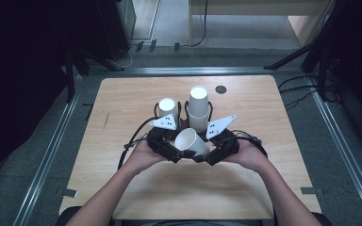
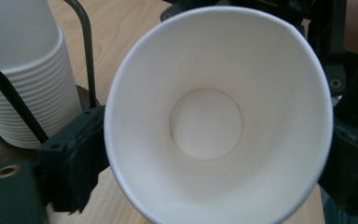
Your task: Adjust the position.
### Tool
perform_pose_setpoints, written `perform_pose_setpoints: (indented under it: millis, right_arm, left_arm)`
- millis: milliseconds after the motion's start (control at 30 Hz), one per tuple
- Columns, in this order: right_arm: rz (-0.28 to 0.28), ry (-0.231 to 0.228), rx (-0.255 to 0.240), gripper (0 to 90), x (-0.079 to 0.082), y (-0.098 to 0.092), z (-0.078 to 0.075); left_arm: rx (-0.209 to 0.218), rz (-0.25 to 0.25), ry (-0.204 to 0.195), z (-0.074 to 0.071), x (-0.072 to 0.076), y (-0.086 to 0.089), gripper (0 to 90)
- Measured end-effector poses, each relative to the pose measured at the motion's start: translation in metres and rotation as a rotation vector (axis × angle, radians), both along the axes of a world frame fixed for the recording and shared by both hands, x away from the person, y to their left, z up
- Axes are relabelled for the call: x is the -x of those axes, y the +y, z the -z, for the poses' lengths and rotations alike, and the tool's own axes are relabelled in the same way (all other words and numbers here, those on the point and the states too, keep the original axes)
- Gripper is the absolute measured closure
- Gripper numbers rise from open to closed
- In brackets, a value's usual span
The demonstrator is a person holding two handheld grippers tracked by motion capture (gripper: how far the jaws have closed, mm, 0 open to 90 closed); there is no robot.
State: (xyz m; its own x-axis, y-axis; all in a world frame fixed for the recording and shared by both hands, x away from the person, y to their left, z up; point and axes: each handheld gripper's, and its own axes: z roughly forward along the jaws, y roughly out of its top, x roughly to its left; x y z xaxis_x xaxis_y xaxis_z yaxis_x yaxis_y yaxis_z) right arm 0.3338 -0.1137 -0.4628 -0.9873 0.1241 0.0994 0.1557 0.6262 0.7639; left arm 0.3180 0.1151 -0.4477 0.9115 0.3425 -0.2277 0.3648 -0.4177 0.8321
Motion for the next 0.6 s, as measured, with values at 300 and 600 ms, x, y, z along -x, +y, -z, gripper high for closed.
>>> perform_pose_setpoints:
  millis: [300, 600]
  right_arm:
    - [0.001, 0.012, 0.0, 31.6, -0.0003, 0.0026, 0.0]
    - [0.033, 0.029, 0.037, 21.1, 0.001, 0.002, 0.0008]
  left_arm:
    - [0.006, -0.005, 0.002, -0.0019, 0.0004, 0.0019, 24.6]
    - [-0.03, -0.002, 0.007, -0.0026, -0.0008, 0.0073, 27.0]
